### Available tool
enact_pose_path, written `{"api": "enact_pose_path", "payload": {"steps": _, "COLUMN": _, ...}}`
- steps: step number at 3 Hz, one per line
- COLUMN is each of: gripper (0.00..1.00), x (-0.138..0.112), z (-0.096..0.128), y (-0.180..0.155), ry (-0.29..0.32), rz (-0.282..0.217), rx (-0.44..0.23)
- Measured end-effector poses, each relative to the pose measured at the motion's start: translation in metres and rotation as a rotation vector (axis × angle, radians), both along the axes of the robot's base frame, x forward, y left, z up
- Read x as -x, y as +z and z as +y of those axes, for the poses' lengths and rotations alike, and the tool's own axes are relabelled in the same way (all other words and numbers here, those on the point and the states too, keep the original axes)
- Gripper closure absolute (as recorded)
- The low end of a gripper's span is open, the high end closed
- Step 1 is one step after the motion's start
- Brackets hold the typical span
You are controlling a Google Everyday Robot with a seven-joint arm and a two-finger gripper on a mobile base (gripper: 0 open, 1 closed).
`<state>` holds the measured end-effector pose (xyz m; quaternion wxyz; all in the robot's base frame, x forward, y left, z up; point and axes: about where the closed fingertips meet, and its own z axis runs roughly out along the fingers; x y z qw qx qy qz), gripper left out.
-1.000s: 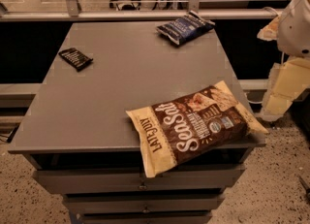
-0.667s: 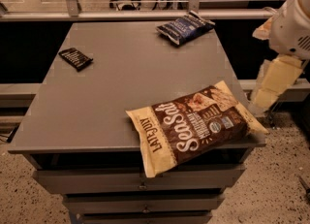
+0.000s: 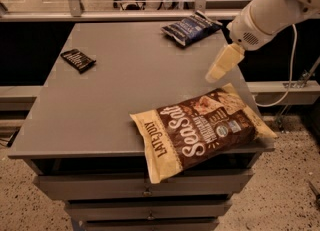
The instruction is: Move blue chip bag near rxbar chocolate
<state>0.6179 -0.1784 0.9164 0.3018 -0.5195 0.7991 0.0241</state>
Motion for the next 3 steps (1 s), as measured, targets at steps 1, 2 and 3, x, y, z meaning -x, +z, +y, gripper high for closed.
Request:
{"api": "enact_pose_path", "payload": {"steps": 1, "gripper": 0.00, "x": -0.078, "z": 0.028, "y": -0.017, "ry": -0.066, "rz": -0.033, "rx": -0.119}}
{"api": "enact_pose_path", "payload": {"steps": 2, "gripper": 0.00, "x": -0.124, "z": 0.052, "y": -0.024, "ry": -0.134, "rz": -0.037, "rx": -0.197}}
{"api": "enact_pose_path", "payload": {"steps": 3, "gripper": 0.00, "x": -0.162, "z": 0.073, "y": -0.029, "ry": -0.199, "rz": -0.047, "rx": -0.252}}
